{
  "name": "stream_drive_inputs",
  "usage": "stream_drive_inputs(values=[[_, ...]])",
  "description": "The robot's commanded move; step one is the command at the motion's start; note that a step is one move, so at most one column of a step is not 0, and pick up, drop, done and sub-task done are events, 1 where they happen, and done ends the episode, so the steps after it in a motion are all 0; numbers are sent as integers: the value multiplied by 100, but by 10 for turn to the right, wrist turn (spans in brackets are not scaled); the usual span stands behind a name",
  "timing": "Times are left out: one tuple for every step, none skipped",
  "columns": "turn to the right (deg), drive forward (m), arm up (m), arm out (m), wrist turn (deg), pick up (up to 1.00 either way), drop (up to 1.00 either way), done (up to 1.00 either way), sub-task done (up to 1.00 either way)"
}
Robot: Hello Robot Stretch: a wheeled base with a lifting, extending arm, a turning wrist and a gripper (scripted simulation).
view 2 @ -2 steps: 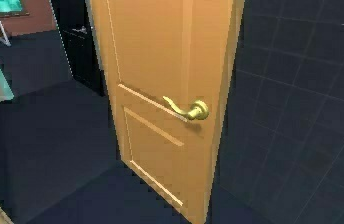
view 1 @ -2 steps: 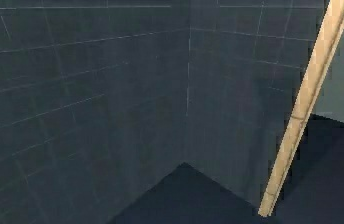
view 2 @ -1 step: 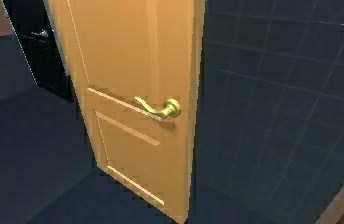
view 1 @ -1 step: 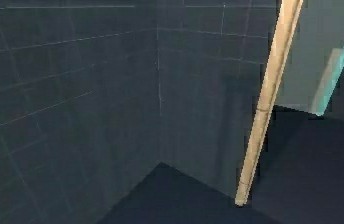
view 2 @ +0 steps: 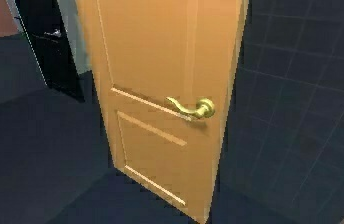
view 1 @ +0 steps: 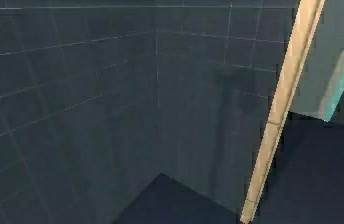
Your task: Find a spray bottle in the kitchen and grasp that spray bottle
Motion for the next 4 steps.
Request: stream_drive_inputs(values=[[450, 0, 0, 0, 0, 0, 0, 0, 0], [30, 0, 0, 0, 0, 0, 0, 0, 0], [30, 0, 0, 0, 0, 0, 0, 0, 0], [0, 95, 0, 0, 0, 0, 0, 0, 0]])
